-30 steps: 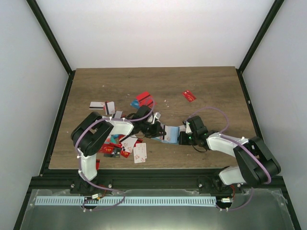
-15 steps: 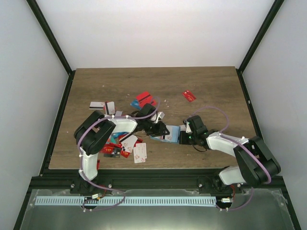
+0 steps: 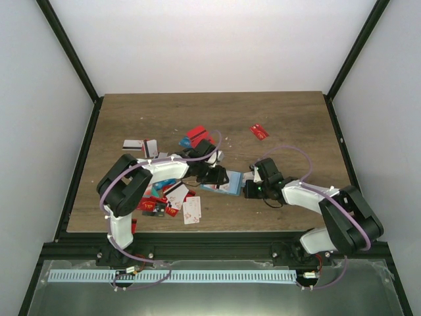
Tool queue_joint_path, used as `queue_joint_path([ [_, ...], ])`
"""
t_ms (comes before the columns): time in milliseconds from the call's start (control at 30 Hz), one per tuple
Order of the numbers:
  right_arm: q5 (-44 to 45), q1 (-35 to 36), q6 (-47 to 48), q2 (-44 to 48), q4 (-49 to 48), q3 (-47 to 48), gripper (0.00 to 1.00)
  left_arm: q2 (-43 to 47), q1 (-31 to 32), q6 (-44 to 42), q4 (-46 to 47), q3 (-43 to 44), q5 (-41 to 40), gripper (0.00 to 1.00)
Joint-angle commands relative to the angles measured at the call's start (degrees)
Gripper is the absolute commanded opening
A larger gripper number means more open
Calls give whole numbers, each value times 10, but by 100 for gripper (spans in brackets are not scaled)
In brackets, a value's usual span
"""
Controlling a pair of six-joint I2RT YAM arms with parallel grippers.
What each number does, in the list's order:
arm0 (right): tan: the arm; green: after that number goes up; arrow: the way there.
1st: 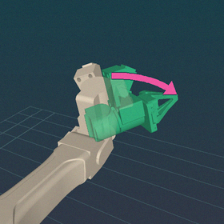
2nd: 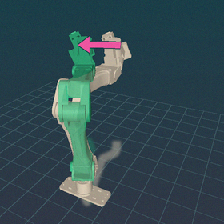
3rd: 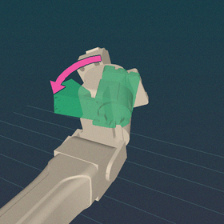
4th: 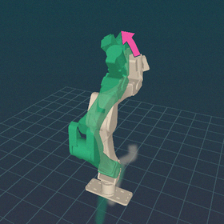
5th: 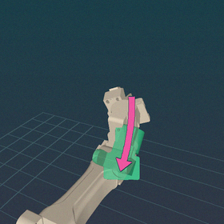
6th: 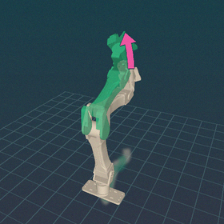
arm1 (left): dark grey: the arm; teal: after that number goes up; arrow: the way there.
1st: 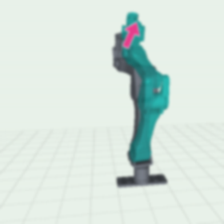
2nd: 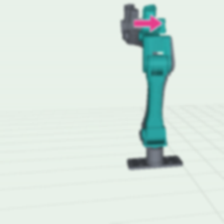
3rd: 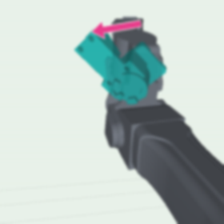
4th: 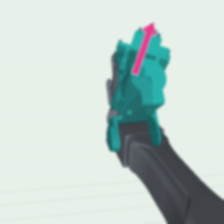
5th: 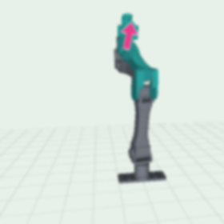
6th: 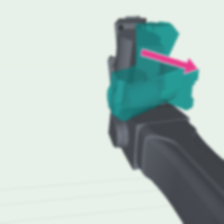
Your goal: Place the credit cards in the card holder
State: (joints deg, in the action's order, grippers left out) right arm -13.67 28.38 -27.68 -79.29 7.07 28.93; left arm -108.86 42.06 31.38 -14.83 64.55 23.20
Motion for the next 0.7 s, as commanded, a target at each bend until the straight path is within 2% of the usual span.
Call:
queue_joint_path([
  [0, 1, 5, 8, -15, 1, 17, 1, 12, 5, -23, -61, 18, -50, 56],
  [167, -2, 5, 10, -24, -6, 18, 1, 17, 12, -30, -66, 23, -65, 57],
  [367, -5, 5, 13, -29, -11, 21, 1, -3, 23, -44, -87, 47, -91, 45],
  [667, -7, 5, 16, -29, -11, 23, 1, -39, 56, -47, -138, 102, -150, 46],
])
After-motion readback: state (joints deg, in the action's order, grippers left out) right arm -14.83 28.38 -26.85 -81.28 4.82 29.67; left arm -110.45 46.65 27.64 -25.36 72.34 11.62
